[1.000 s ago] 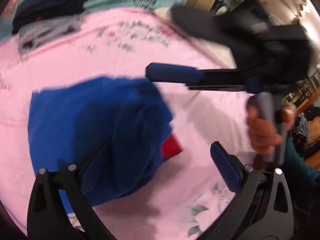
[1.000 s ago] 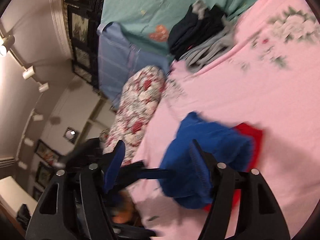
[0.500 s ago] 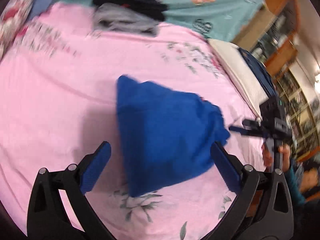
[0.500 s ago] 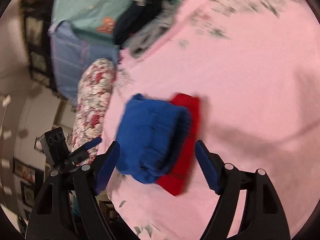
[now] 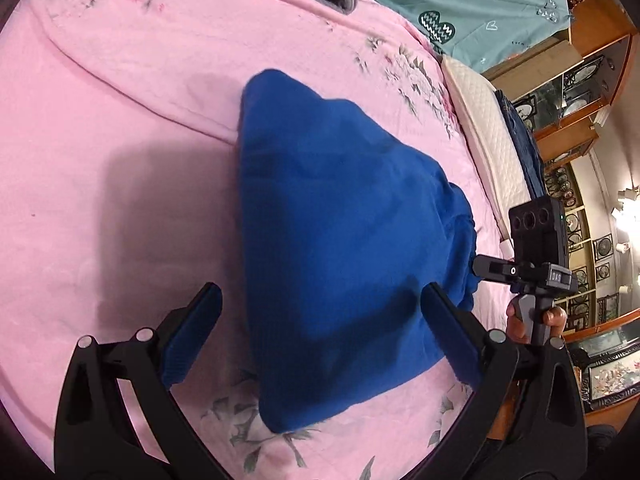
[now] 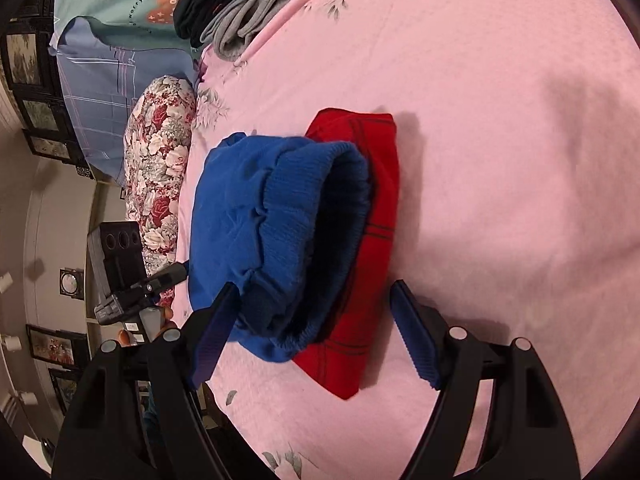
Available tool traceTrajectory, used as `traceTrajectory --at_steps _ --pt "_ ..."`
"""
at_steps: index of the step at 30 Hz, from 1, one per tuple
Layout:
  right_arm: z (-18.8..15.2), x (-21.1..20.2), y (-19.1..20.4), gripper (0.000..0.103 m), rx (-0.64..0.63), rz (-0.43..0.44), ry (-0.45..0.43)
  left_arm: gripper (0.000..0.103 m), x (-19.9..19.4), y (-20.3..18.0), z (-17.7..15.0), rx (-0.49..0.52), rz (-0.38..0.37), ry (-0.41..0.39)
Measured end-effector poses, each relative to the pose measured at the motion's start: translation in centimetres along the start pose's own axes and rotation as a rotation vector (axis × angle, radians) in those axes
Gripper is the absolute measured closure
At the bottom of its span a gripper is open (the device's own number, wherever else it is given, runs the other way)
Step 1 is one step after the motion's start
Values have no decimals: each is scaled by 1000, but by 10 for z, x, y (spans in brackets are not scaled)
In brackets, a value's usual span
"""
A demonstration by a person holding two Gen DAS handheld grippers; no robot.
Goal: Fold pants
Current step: 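Grasp the folded pants bundle with both tools from its sides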
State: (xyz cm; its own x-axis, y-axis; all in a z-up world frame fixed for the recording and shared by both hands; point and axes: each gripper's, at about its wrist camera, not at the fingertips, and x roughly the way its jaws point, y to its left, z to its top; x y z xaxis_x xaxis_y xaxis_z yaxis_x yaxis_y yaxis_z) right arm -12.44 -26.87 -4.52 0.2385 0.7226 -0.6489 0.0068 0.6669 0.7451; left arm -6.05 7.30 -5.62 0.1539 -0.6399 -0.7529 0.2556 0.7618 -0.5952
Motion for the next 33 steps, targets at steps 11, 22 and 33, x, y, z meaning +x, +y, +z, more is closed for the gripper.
traceTrajectory --at_steps 11,22,33 --pt "-1 -4 -5 25 5 28 60 2 8 5 8 8 -55 12" --pt "3 15 18 2 -64 59 42 2 6 12 4 -19 -125 -3" --pt "-6 5 30 59 -176 -5 -37 2 4 13 4 -34 -155 -7"
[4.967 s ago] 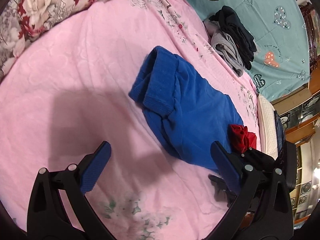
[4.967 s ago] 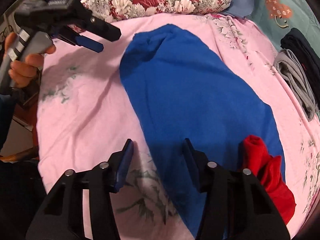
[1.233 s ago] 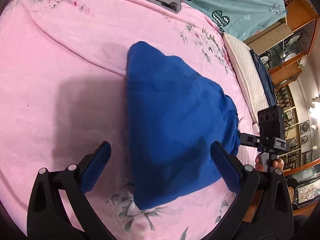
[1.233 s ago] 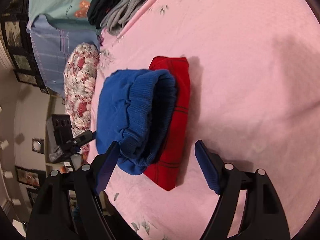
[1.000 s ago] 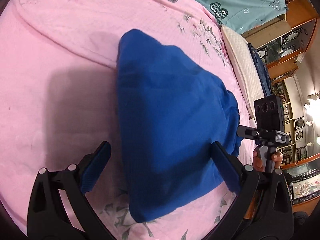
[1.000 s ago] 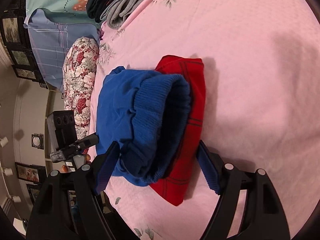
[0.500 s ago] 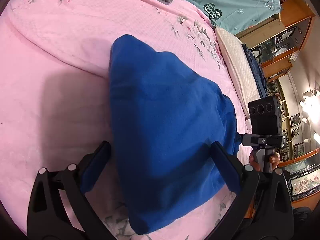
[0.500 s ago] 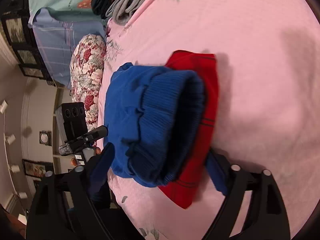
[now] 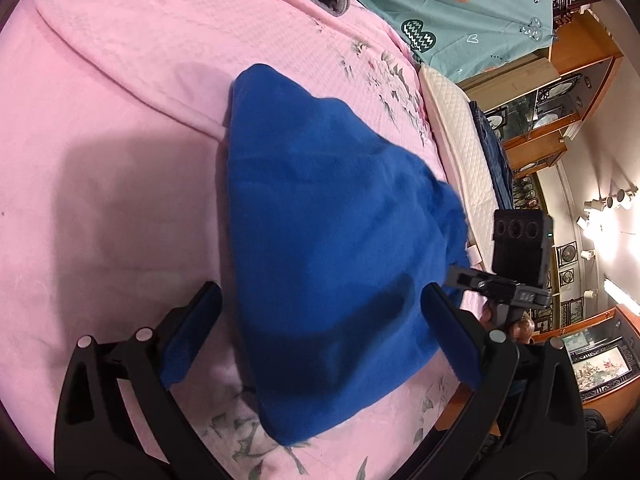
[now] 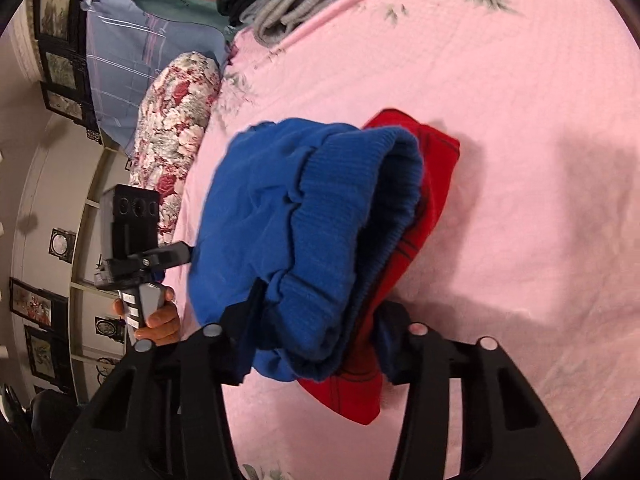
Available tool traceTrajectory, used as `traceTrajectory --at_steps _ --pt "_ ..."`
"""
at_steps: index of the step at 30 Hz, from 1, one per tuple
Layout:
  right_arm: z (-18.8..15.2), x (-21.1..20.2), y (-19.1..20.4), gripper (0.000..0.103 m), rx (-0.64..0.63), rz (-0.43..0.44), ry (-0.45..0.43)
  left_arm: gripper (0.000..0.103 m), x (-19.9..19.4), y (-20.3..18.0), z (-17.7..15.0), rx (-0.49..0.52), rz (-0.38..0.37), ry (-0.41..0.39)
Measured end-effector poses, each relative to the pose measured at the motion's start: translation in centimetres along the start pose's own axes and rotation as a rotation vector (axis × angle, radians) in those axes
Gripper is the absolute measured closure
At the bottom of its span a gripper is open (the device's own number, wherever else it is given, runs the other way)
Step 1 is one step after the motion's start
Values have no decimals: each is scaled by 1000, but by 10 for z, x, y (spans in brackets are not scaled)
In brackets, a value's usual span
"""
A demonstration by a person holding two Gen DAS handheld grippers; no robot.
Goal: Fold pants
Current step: 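Grasp the folded pants bundle with both tools from its sides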
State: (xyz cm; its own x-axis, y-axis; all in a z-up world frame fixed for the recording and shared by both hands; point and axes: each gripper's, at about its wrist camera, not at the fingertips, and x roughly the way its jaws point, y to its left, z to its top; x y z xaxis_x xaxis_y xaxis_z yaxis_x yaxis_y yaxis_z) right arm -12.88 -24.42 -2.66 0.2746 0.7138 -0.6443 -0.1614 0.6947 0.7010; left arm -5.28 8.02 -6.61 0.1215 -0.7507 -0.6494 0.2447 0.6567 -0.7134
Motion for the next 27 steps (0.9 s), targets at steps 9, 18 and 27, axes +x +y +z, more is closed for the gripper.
traceTrajectory --at_steps 9,18,27 --pt "21 -17 42 66 -144 1 -40 2 13 -2 9 -11 -22 -43" --pt "1 -9 -38 67 74 24 -32 4 35 -16 15 -12 -63 -34" --pt "4 -9 -38 56 71 42 -16 41 36 -5 8 -57 -79 -31"
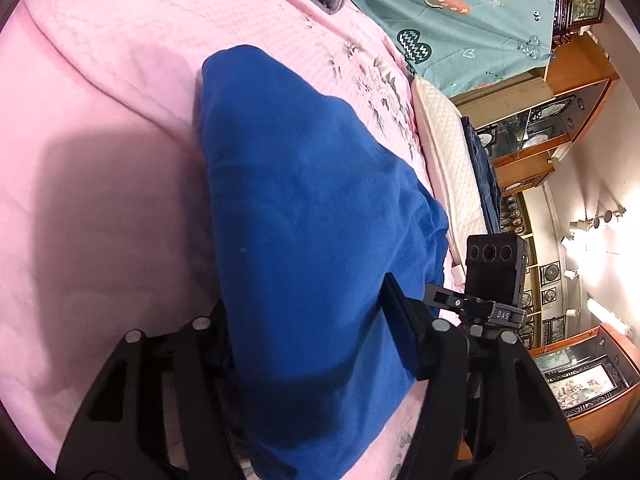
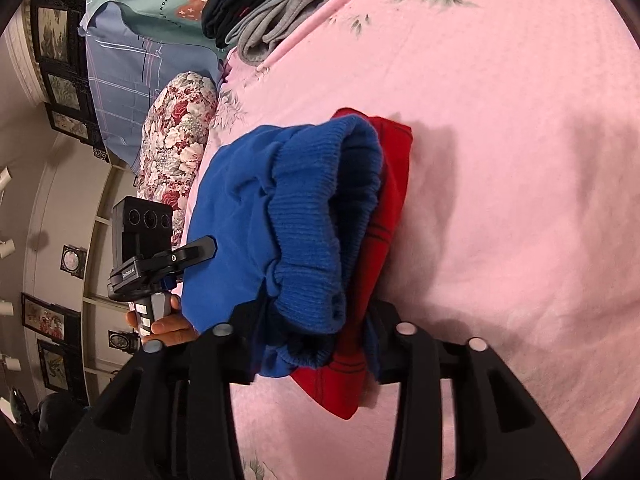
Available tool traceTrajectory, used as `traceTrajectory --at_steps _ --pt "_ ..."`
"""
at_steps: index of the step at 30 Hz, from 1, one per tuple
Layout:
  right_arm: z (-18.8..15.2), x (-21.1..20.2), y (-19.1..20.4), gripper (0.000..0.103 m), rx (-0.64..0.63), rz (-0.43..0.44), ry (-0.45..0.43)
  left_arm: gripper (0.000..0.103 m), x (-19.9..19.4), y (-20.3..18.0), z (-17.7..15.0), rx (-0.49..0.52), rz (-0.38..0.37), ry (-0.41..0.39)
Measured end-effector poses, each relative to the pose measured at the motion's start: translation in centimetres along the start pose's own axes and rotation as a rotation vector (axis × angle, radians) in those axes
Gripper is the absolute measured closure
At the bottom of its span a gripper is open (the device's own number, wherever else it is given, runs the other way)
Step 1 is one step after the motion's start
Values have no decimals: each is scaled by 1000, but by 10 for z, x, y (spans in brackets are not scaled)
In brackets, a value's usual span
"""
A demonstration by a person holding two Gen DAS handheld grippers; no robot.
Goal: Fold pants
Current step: 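Grasp the folded pants bundle with both tools from its sides, then carry the folded bundle with both tools onto the stack of clothes and release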
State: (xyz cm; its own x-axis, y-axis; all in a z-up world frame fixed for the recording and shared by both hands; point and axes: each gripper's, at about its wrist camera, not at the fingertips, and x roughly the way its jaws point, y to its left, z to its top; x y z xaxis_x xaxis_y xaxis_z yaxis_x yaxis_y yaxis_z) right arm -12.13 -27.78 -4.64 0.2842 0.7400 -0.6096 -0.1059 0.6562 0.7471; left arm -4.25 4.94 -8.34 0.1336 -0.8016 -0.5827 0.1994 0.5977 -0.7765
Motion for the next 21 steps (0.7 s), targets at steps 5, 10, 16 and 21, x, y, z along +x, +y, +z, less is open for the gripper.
traceTrajectory --at_steps 5,10,16,21 --pt "1 2 3 50 7 9 -10 38 0 0 0 1 -1 -2" --pt "1 15 16 56 -76 -28 -25 49 -3 0 -4 11 26 -18" --pt "-4 7 20 64 -94 -27 -42 62 -10 -14 -7 54 78 -36" --pt "16 -2 46 67 -162 -16 -54 64 -30 -37 27 116 104 -56"
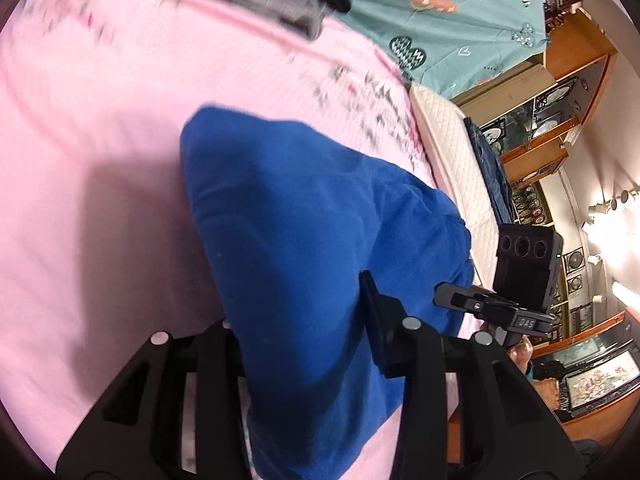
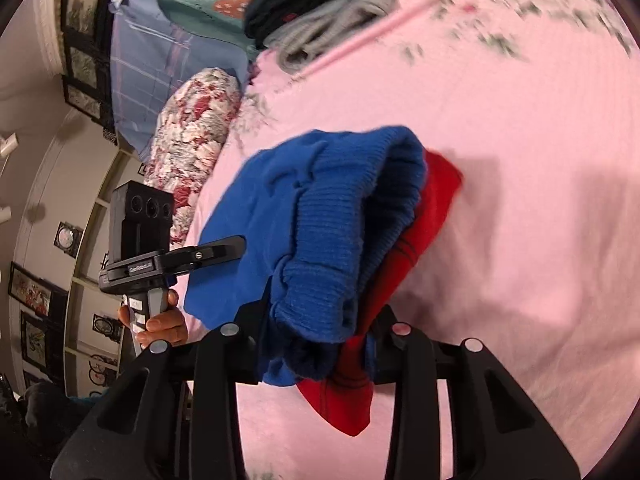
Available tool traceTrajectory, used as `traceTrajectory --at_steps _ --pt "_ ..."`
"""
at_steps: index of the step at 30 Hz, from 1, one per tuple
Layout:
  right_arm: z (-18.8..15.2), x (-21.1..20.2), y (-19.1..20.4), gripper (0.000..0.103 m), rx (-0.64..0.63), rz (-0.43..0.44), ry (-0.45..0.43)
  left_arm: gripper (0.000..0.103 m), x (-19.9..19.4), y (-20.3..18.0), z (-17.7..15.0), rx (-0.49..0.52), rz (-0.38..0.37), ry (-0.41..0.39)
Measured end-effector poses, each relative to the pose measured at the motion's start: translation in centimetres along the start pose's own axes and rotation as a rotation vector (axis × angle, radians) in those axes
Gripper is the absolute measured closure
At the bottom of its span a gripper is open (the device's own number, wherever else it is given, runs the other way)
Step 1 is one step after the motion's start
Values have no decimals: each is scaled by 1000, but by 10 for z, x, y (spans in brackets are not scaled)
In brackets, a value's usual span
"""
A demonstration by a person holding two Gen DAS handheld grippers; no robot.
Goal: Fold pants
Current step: 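Carry the folded bundle with both tools onto the stack of clothes and release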
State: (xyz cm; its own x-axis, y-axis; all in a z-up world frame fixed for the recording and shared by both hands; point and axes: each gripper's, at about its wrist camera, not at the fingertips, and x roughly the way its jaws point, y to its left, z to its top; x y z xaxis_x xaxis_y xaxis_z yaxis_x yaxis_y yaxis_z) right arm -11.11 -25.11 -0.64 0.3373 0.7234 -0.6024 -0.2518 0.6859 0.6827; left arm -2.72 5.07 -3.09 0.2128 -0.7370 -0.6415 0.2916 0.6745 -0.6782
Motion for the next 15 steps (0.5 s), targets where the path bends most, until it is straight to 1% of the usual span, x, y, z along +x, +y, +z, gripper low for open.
traceTrajectory --at_steps 1,2,4,6,7,8,9,10,11,12,13,15 --pt "11 -3 8 68 -27 1 -12 64 -10 -8 18 26 13 -21" --pt "30 -7 20 68 -62 -2 -33 64 -20 -16 35 51 25 -46" --pt "61 -14 40 68 -128 -11 -71 64 -45 -41 80 132 72 -116" --pt "109 -24 63 68 -186 -11 -125 64 -73 -70 134 212 130 -187" --pt "133 -28 74 68 -217 -15 -151 64 -85 -82 162 238 159 -221" --pt "165 -33 87 68 -248 -21 -188 64 -94 -91 183 256 183 -245" --pt "191 -35 97 68 -264 -19 -209 63 -105 -104 215 291 220 -285" --pt "216 -36 105 68 -280 -23 -233 61 -113 -110 238 307 252 -320" --pt "246 -37 115 68 -300 -28 -269 61 -117 -115 259 317 280 -344" --pt "269 -36 120 68 -312 -24 -291 60 -117 -119 282 335 315 -360" --pt "292 -33 124 68 -314 -26 -314 60 -115 -119 311 349 361 -384" --pt "342 -18 125 68 -307 -46 -351 59 -105 -112 345 351 400 -398"
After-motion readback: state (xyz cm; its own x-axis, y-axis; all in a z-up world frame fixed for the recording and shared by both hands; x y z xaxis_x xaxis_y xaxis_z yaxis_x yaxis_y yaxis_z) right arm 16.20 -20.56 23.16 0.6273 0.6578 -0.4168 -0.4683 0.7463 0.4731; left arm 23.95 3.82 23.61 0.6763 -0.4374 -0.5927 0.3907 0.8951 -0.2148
